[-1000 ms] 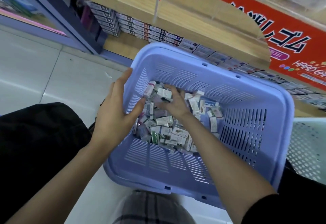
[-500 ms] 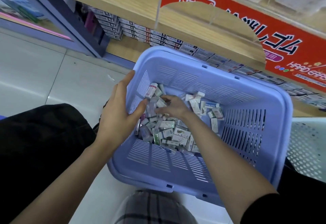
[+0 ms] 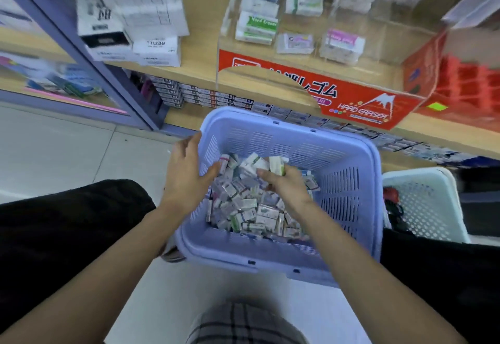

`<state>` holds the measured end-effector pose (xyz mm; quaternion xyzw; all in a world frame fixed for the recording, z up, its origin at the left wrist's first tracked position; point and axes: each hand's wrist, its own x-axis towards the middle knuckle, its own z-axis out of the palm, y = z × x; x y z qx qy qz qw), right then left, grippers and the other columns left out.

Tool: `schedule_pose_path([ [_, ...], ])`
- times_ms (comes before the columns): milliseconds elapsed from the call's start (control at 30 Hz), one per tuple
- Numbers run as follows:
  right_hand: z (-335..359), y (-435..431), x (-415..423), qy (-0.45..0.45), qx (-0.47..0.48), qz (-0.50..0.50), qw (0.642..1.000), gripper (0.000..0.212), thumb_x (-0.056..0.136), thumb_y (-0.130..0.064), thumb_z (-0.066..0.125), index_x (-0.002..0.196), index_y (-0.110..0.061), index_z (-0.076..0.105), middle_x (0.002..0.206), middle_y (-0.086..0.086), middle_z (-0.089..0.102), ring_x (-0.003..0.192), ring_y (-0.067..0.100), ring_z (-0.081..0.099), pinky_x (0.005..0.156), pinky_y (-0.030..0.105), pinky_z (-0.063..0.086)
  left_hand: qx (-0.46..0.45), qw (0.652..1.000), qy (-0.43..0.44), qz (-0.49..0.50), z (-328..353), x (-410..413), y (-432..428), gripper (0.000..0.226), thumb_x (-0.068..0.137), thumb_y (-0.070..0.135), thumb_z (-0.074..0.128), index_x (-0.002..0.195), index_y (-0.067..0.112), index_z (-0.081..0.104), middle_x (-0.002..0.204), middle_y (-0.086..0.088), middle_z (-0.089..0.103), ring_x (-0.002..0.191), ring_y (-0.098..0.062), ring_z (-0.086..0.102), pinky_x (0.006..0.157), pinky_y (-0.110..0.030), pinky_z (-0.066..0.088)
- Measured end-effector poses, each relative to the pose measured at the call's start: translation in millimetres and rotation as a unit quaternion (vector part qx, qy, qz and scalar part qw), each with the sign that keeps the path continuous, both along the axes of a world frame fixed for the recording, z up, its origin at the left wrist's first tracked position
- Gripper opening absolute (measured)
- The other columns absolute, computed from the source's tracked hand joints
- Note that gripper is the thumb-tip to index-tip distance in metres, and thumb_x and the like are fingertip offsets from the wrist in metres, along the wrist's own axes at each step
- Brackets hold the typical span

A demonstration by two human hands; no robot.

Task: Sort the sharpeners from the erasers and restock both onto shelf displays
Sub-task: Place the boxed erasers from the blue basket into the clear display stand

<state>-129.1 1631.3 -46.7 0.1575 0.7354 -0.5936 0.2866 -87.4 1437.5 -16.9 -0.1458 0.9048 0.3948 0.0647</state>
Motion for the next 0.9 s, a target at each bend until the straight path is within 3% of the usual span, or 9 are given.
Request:
schedule_pose_path([
  [167, 97, 21, -8, 0.062, -0.061, 0.053, 0.995, 0.015, 0.087, -0.012, 0.066, 0.100, -0.007, 0.065, 0.090, 0.012, 0.065, 0.074, 0.017, 0.058, 0.061, 0.024, 0.049, 0.096, 0.983, -0.006, -0.154, 77, -17, 24, 0.086, 0.069, 0.048, 0.064, 0.144, 0.027, 0.028, 0.139, 0.003, 0.031, 0.120, -0.011, 0.042, 0.102, -0.028, 0.036],
  [233, 131, 28, -10, 0.085, -0.085, 0.077, 0.990, 0.015, 0.087, -0.013, 0.066, 0.100, -0.005, 0.065, 0.094, 0.016, 0.065, 0.078, 0.018, 0.057, 0.065, 0.030, 0.050, 0.101, 0.974, 0.008, -0.202, 107, -25, 31, 0.087, 0.066, 0.048, 0.065, 0.143, 0.031, 0.028, 0.138, 0.006, 0.034, 0.115, -0.009, 0.045, 0.100, -0.028, 0.040],
  [333, 174, 36, -10, 0.120, -0.117, 0.107, 0.980, 0.012, 0.086, -0.008, 0.064, 0.099, -0.008, 0.065, 0.094, 0.011, 0.065, 0.078, 0.017, 0.058, 0.062, 0.025, 0.051, 0.120, 0.957, 0.042, -0.260, 140, -34, 38, 0.077, 0.069, 0.046, 0.074, 0.137, 0.034, 0.039, 0.138, 0.008, 0.044, 0.122, -0.014, 0.048, 0.100, -0.038, 0.044],
  [433, 201, 43, -13, 0.129, -0.150, 0.107, 0.974, 0.021, 0.086, -0.004, 0.063, 0.107, -0.002, 0.064, 0.096, 0.010, 0.066, 0.079, 0.015, 0.061, 0.061, 0.022, 0.053, 0.194, 0.945, 0.074, -0.252, 161, -39, 45, 0.058, 0.068, 0.037, 0.076, 0.120, 0.029, 0.052, 0.116, -0.002, 0.061, 0.103, -0.023, 0.062, 0.089, -0.048, 0.051],
  [533, 212, 48, -17, 0.131, -0.165, 0.106, 0.972, 0.023, 0.086, -0.004, 0.063, 0.108, -0.001, 0.065, 0.095, 0.006, 0.070, 0.081, 0.013, 0.065, 0.065, 0.021, 0.053, 0.224, 0.940, 0.096, -0.239, 170, -46, 51, 0.042, 0.070, 0.026, 0.071, 0.107, 0.017, 0.056, 0.105, -0.012, 0.062, 0.096, -0.030, 0.061, 0.086, -0.049, 0.049],
  [700, 226, 53, -28, 0.185, -0.146, 0.088, 0.968, 0.020, 0.084, -0.003, 0.064, 0.101, -0.014, 0.068, 0.102, 0.001, 0.072, 0.094, 0.015, 0.068, 0.076, 0.024, 0.056, 0.222, 0.937, 0.148, -0.227, 177, -63, 58, 0.044, 0.067, 0.047, 0.078, 0.103, 0.028, 0.061, 0.101, -0.005, 0.063, 0.090, -0.038, 0.060, 0.080, -0.055, 0.049],
  [800, 230, 58, -31, 0.219, -0.122, 0.063, 0.966, 0.019, 0.082, -0.005, 0.066, 0.095, -0.019, 0.069, 0.097, -0.004, 0.074, 0.090, 0.012, 0.070, 0.071, 0.023, 0.056, 0.254, 0.926, 0.161, -0.230, 178, -70, 59, 0.041, 0.073, 0.053, 0.069, 0.104, 0.028, 0.061, 0.102, -0.011, 0.062, 0.094, -0.042, 0.057, 0.082, -0.060, 0.047],
  [867, 229, 58, -33, 0.222, -0.124, 0.067, 0.965, 0.019, 0.084, -0.012, 0.064, 0.101, -0.020, 0.067, 0.104, -0.005, 0.072, 0.092, 0.010, 0.069, 0.069, 0.022, 0.056, 0.254, 0.925, 0.163, -0.231, 178, -74, 62, 0.033, 0.078, 0.054, 0.066, 0.103, 0.033, 0.060, 0.100, -0.007, 0.063, 0.094, -0.035, 0.058, 0.084, -0.052, 0.050],
  [900, 229, 59, -35, 0.213, -0.147, 0.063, 0.964, 0.023, 0.085, -0.018, 0.060, 0.107, -0.020, 0.065, 0.112, -0.005, 0.070, 0.096, 0.010, 0.068, 0.070, 0.023, 0.056, 0.266, 0.924, 0.162, -0.223, 178, -76, 63, 0.026, 0.081, 0.048, 0.065, 0.101, 0.033, 0.062, 0.096, 0.005, 0.066, 0.090, -0.023, 0.061, 0.081, -0.041, 0.052],
])
